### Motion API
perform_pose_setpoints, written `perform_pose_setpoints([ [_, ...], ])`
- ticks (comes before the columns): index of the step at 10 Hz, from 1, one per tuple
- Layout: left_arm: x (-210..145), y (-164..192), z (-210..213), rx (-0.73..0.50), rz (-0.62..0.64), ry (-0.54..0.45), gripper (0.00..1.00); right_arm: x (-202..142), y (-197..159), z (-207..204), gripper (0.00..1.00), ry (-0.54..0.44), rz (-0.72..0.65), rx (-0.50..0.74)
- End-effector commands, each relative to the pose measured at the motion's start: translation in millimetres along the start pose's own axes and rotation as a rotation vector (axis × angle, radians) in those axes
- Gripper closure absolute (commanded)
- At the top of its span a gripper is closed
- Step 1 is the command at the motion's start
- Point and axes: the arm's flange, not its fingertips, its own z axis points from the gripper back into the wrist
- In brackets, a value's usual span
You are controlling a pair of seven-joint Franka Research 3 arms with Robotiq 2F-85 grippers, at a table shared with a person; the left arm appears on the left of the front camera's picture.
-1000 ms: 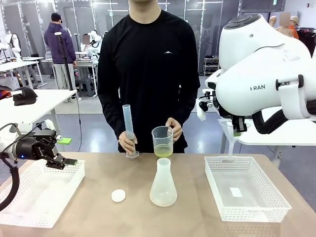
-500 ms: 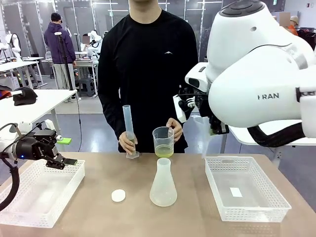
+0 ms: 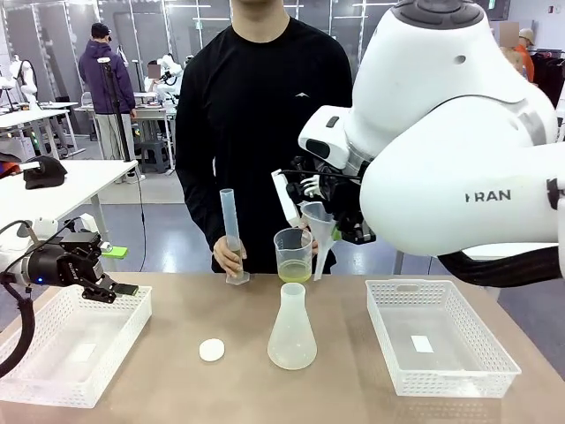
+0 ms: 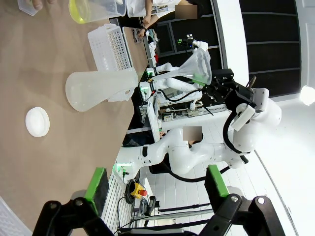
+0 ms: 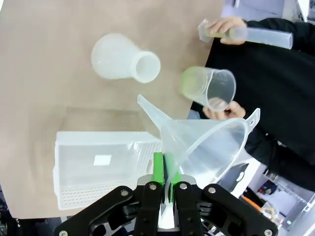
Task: Prepare the solutions needed for the experiment.
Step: Pick up the Plastic Funnel and insert it into the Big flask.
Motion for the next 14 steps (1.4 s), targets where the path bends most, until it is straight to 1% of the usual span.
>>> perform_pose_setpoints([
  [1, 0.6, -1.2, -0.4, 0.003, -0.011, 0.004, 0.00, 11.7, 4.4, -11.8, 0.96, -0.049, 0.034, -0.028],
  [3, 0.6, -1.2, -0.4, 0.003, -0.011, 0.004, 0.00, 24.5, 4.8, -15.5, 0.96, -0.053, 0.039, -0.050],
  [5, 0.6, -1.2, -0.4, 0.003, -0.011, 0.004, 0.00, 30.8, 8.2, -15.3, 0.96, -0.044, 0.031, -0.043],
  [6, 0.6, -1.2, -0.4, 0.003, -0.011, 0.004, 0.00, 25.5, 3.5, -12.2, 0.96, -0.043, 0.045, -0.033],
  [9, 0.6, -1.2, -0.4, 0.003, -0.011, 0.004, 0.00, 28.1, 4.6, -13.3, 0.96, -0.043, 0.049, -0.031],
  [13, 0.6, -1.2, -0.4, 0.003, -0.011, 0.004, 0.00, 27.7, 1.2, -31.7, 0.96, -0.006, 0.035, -0.083],
  [14, 0.6, -1.2, -0.4, 0.003, -0.011, 0.004, 0.00, 28.0, 0.4, -35.0, 0.96, -0.006, 0.036, -0.071],
])
